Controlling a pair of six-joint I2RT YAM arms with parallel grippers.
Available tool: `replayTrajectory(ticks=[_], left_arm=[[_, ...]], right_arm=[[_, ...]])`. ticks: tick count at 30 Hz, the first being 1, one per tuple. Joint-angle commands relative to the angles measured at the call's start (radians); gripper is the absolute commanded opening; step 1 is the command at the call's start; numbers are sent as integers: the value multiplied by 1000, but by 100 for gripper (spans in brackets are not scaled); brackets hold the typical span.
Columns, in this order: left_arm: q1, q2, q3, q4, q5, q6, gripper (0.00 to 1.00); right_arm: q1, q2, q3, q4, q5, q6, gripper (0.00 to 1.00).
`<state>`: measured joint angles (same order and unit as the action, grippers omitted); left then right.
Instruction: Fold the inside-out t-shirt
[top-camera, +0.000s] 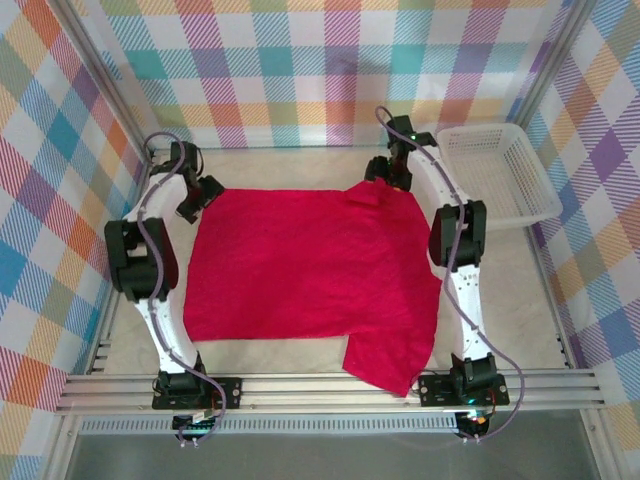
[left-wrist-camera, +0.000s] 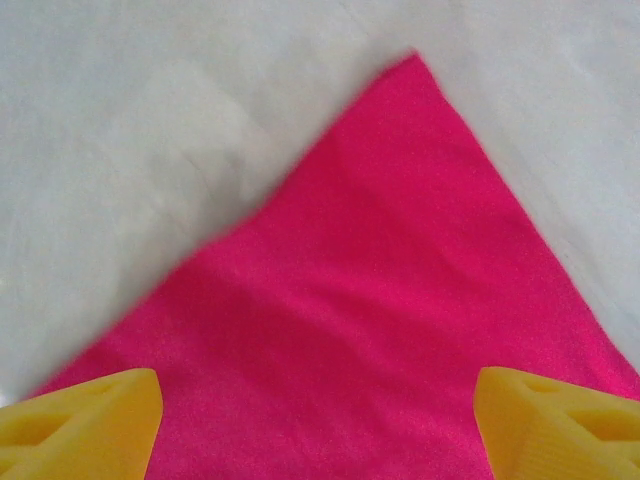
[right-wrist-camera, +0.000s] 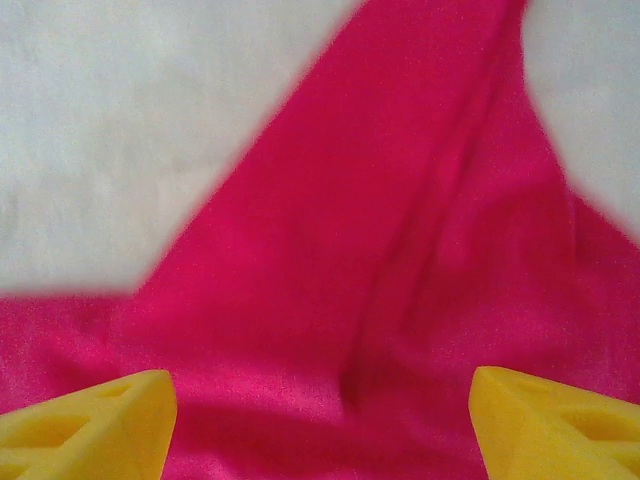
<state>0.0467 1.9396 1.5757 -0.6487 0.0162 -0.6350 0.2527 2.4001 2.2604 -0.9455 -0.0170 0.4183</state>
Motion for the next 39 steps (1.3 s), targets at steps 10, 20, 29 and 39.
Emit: replayTrajectory(ticks=[10,20,29,39], left_arm=[[-102,-43,-224,115,200,-16,80],[-24,-6,-319,80,194,13,80],[-24,-46,-319,77,233,19,79],[-24,-83,-320,49,208,40,79]], right_arm=[[42,-373,-622,435,-182,139,58],[20,-106,-345,300,-113,214,57],[20,-39,-278,299,-96,214,43],[20,-24,-185,289,-112,217,0]])
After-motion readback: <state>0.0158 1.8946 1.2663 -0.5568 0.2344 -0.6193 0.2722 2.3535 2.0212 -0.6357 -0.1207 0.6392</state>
